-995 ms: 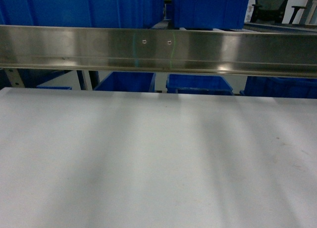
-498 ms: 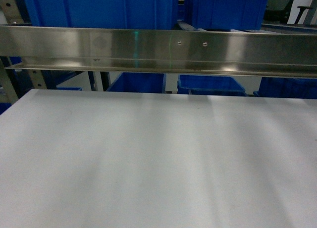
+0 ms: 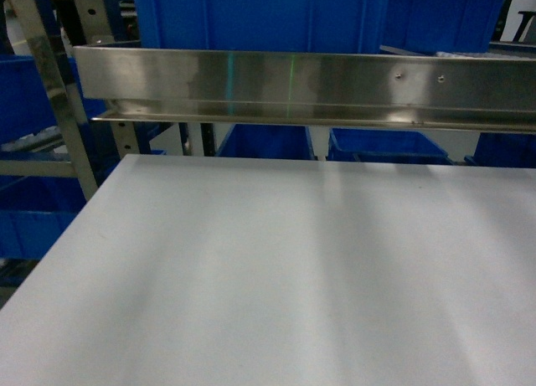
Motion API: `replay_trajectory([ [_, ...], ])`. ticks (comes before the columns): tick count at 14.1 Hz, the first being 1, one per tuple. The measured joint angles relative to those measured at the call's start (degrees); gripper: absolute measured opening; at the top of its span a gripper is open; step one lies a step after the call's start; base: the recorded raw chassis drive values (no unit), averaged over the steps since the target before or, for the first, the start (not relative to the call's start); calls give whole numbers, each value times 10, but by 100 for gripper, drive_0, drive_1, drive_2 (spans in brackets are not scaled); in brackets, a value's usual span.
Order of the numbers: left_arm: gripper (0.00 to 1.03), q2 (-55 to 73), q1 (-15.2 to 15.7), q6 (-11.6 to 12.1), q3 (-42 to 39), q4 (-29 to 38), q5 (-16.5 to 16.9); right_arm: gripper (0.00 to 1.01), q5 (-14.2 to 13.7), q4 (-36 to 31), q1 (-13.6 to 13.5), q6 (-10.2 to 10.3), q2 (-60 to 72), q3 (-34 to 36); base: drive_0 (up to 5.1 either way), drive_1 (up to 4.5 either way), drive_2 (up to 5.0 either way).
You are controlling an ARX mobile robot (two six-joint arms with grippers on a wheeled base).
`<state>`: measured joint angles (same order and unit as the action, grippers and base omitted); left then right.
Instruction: Place magnetic block on left shelf second layer
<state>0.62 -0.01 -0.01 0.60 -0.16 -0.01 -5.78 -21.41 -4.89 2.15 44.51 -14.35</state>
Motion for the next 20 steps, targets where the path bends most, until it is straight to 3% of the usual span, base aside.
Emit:
replay_trajectory([
  [9, 98, 0, 0, 0, 0, 0, 0, 33, 0, 1, 0, 0, 1, 1, -454, 397, 79],
  [20, 98, 0, 0, 0, 0, 0, 0, 33, 0, 2, 0, 0, 2, 1, -488, 253, 253],
])
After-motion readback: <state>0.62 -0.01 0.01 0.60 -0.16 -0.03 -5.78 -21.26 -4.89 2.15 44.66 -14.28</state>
